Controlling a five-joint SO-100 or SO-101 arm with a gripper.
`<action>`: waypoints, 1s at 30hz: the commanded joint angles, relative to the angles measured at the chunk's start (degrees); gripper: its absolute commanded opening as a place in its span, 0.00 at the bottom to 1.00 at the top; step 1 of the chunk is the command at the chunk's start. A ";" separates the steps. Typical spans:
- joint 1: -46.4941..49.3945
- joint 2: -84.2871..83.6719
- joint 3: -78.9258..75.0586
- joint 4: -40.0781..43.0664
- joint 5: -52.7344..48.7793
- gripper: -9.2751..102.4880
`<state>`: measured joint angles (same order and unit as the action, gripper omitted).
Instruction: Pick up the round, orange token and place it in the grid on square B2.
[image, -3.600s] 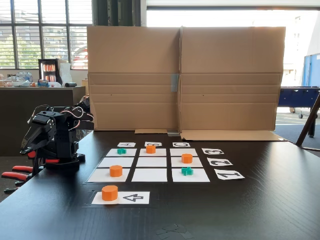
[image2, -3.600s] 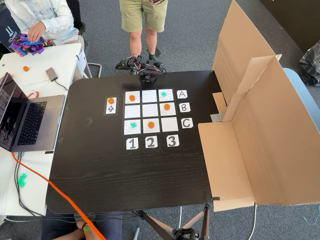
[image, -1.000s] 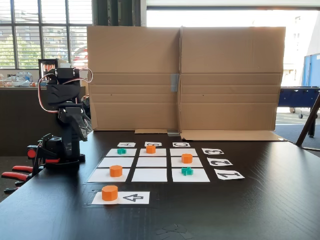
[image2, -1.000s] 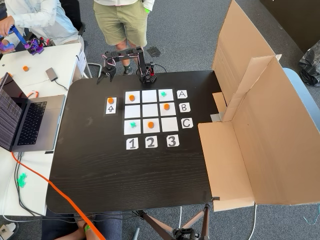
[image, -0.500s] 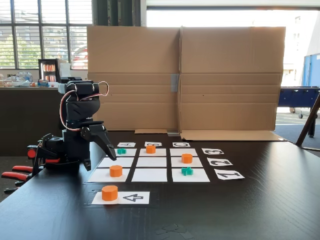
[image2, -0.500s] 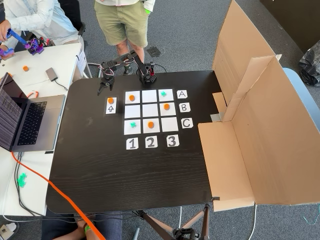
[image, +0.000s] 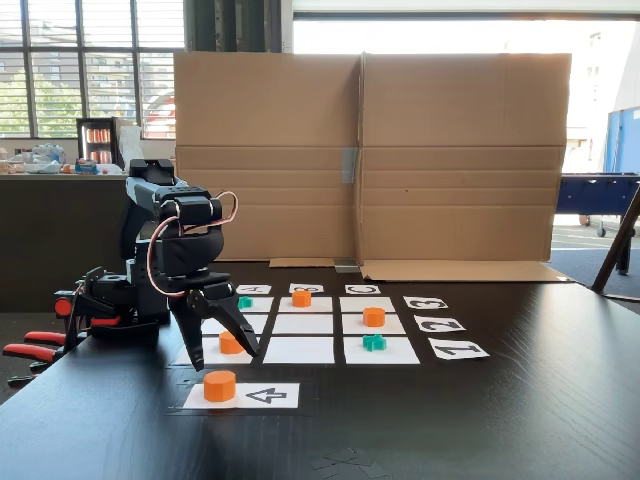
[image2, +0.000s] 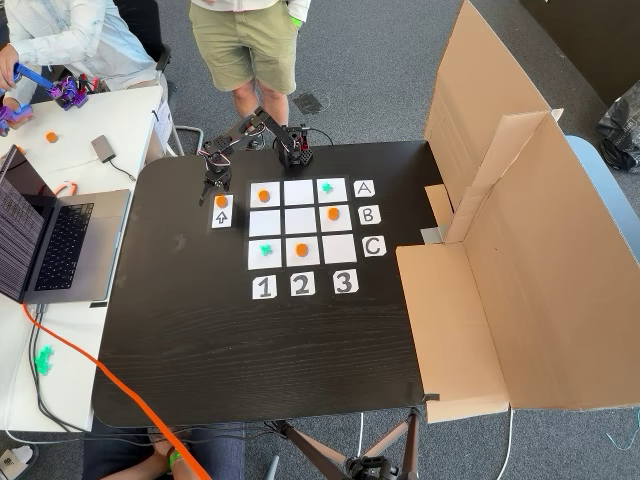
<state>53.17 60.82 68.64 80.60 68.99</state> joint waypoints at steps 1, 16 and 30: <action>-1.05 0.18 -1.93 -0.79 0.79 0.59; -1.93 -3.96 -5.36 -1.23 2.02 0.54; -1.41 -6.24 -7.12 -1.85 2.02 0.39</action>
<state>51.68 54.14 63.98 79.28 70.66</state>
